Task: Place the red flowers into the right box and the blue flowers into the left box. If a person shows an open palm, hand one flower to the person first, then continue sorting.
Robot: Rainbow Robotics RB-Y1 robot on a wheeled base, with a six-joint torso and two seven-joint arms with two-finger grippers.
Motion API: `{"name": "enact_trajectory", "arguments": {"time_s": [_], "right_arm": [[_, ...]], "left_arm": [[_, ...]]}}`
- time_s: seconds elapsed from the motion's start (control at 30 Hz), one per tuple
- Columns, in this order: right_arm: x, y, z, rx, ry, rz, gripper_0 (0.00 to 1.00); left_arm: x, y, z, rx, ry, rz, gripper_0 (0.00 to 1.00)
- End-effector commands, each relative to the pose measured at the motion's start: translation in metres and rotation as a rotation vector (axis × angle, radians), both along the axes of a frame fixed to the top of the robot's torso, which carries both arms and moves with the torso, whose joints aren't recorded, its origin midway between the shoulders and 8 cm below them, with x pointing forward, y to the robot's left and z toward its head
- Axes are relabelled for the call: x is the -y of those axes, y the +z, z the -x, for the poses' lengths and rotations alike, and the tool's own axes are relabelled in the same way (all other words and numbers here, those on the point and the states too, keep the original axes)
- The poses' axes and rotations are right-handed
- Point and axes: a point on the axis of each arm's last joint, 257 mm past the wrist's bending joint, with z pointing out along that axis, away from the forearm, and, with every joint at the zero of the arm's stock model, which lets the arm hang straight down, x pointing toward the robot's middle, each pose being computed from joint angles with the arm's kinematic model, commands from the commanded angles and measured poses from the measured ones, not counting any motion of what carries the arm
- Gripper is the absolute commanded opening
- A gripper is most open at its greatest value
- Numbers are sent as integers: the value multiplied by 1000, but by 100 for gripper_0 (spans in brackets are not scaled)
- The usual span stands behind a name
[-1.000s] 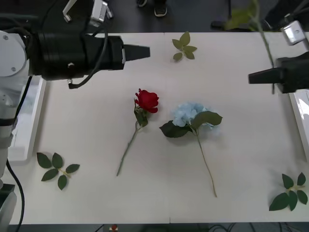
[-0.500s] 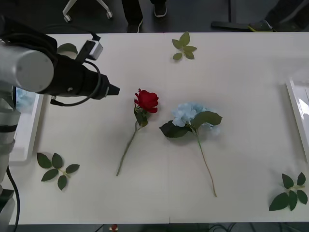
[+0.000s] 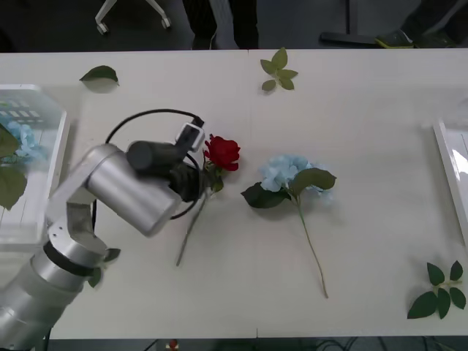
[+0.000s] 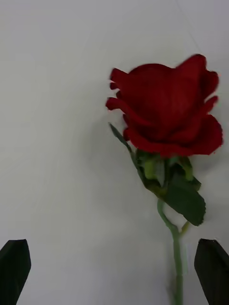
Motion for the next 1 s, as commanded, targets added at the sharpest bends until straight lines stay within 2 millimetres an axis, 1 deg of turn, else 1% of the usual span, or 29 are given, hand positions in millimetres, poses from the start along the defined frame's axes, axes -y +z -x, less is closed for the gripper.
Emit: {"name": "enact_trajectory", "arguments": {"time_s": [0.03,0.1,0.27,0.33,0.43,0.57,0.7,0.8,0.87,0.9,0.97,1.0], "right_arm": [[22,1,2,11,-77,24,0],[31,-6,3,9,-90,64,0],[35,-19,-8,31,-105,106,0],[39,-25,-11,37,-126,128,0],[47,-36,-9,29,-147,167,0],[51,-46,-8,12,-173,195,0],[56,-50,-12,15,-182,239,0],[57,-52,-12,15,-184,257,0],[58,-53,-12,12,-183,267,0],[58,-55,-12,9,-180,269,0],[58,-56,-13,8,-171,285,0],[58,-56,-15,10,-166,295,0]], "left_arm": [[21,9,-2,38,18,64,100],[33,3,-3,53,-3,73,100],[54,-10,-18,98,-51,89,100],[60,-14,-27,121,-67,106,100],[61,-18,-39,138,-70,104,100],[62,-22,-48,134,-65,97,100],[61,-29,-54,130,-61,88,100],[59,-37,-60,126,-59,84,94],[57,-45,-64,127,-62,79,84],[56,-48,-64,125,-61,79,82],[53,-54,-66,127,-63,74,67],[52,-55,-67,126,-61,76,56]]}}
